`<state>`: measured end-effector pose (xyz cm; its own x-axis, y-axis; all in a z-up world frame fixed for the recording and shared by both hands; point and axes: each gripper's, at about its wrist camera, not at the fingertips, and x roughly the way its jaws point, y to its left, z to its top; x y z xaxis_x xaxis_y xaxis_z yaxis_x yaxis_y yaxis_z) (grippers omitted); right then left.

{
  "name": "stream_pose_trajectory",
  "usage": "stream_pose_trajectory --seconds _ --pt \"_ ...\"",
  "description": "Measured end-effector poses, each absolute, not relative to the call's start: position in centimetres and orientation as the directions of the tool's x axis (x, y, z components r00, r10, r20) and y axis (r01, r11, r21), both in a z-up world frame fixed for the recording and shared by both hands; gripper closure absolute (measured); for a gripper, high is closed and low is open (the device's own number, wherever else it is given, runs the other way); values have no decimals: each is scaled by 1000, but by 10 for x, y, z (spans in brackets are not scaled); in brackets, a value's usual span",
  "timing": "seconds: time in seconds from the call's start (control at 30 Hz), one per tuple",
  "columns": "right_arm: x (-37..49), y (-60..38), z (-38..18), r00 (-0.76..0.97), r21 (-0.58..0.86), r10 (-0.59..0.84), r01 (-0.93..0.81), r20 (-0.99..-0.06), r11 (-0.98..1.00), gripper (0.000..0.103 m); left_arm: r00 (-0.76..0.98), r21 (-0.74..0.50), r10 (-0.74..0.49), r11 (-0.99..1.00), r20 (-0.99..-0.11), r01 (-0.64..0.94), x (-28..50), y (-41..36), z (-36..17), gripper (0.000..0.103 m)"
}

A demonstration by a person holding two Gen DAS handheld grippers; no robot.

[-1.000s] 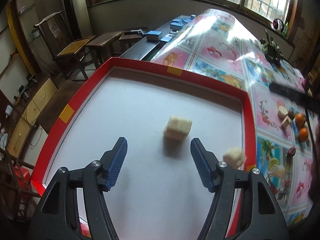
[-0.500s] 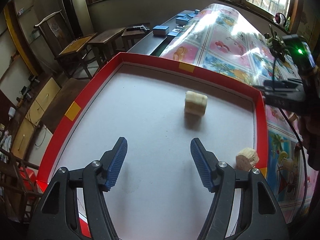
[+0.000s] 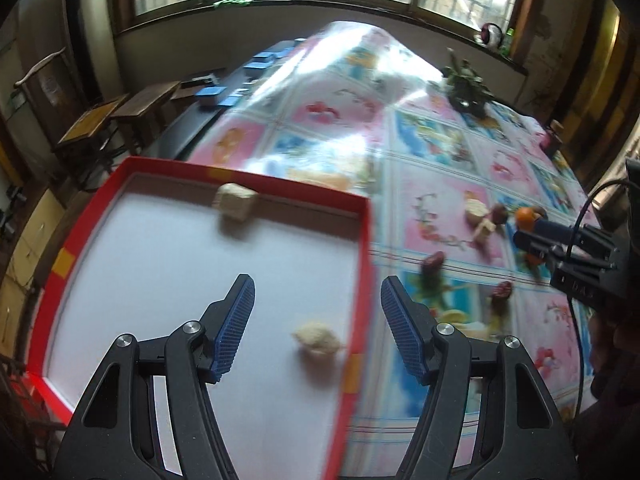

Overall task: Organize fruits
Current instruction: 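Move both open grippers back toward the red dates on the tablecloth, then grasp a red date with the right gripper while the left gripper grasps another red date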

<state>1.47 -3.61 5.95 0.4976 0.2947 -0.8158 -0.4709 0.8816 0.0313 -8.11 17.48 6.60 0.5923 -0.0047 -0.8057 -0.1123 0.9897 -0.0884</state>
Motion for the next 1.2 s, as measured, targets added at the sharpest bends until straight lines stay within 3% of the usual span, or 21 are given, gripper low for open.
stream_pose_trajectory --seconds 0.17,0.43,0.73,0.77,0.83,0.87,1.2 --pt "-17 -53 52 476 94 347 -477 -808 874 58 570 -117 -72 992 -819 -44 -66 141 57 37" --pt "-29 -51 26 436 169 403 -482 -805 860 57 544 -90 -53 995 -837 -41 -53 125 45 37" --pt "-35 -28 22 423 153 420 -535 -803 831 57 571 -81 -44 996 -820 -40 -50 125 54 37" --pt "-34 -27 21 424 150 415 -532 -805 833 58 570 -78 -44 996 -820 -35 -49 122 54 37" --pt "-35 -26 21 445 111 393 -538 -805 836 78 564 -73 -47 997 -824 -24 -45 115 52 37" --pt "-36 -25 21 452 90 381 -543 -806 835 81 563 -71 -50 997 -825 -15 -43 112 51 37" --pt "-35 -62 18 446 126 392 -517 -805 847 81 526 23 -25 996 -850 84 -12 82 33 37"
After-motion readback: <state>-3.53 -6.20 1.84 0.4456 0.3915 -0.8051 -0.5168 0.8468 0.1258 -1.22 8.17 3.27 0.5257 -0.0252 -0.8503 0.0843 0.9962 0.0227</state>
